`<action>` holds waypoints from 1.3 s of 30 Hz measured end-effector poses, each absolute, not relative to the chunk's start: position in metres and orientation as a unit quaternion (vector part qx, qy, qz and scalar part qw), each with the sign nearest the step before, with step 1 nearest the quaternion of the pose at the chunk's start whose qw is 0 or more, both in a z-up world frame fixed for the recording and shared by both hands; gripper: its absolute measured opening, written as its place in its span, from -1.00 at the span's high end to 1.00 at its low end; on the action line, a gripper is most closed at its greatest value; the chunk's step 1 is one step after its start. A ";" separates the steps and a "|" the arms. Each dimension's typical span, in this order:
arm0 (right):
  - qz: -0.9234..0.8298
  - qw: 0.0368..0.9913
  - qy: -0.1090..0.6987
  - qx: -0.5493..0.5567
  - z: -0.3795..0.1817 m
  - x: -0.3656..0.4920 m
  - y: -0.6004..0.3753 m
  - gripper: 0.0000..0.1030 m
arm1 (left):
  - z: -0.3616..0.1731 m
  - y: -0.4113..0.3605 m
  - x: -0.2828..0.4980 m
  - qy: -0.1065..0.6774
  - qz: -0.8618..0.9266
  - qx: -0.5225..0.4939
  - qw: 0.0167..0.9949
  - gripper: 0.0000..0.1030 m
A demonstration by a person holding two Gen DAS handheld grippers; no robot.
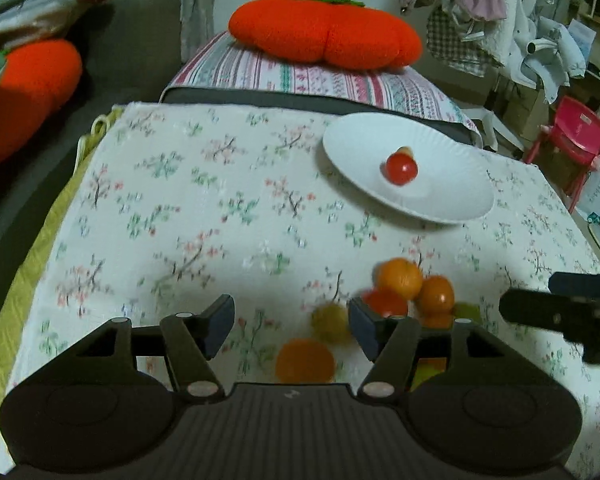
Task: Organize fruits
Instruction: 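Move both tools back toward the remaining fruit cluster, then grasp an orange tomato with the left tool while the right tool grasps a mandarin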
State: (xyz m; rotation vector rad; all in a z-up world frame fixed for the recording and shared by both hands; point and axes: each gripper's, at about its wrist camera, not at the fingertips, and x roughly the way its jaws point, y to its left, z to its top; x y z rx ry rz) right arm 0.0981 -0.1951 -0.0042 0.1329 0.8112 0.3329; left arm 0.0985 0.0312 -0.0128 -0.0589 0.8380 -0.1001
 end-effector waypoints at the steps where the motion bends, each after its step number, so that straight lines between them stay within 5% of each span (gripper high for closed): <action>1: 0.160 0.903 0.393 0.067 -0.005 0.097 -0.195 -0.84 | -0.014 0.032 0.096 0.409 -0.047 -0.032 0.911 0.16; 14: 0.120 0.896 0.418 0.091 -0.016 0.096 -0.206 -0.75 | -0.030 0.025 0.085 0.431 -0.056 -0.021 0.900 0.19; 20: 0.138 0.878 0.447 0.100 -0.025 0.098 -0.200 -0.68 | -0.036 0.021 0.088 0.441 -0.062 -0.017 0.895 0.74; 33: 0.145 0.859 0.473 0.130 -0.045 0.103 -0.193 -0.56 | -0.036 0.019 0.089 0.441 -0.064 -0.020 0.895 0.79; 39: 0.152 0.867 0.463 0.103 -0.046 0.101 -0.180 -0.32 | -0.036 0.018 0.088 0.441 -0.068 -0.021 0.895 0.79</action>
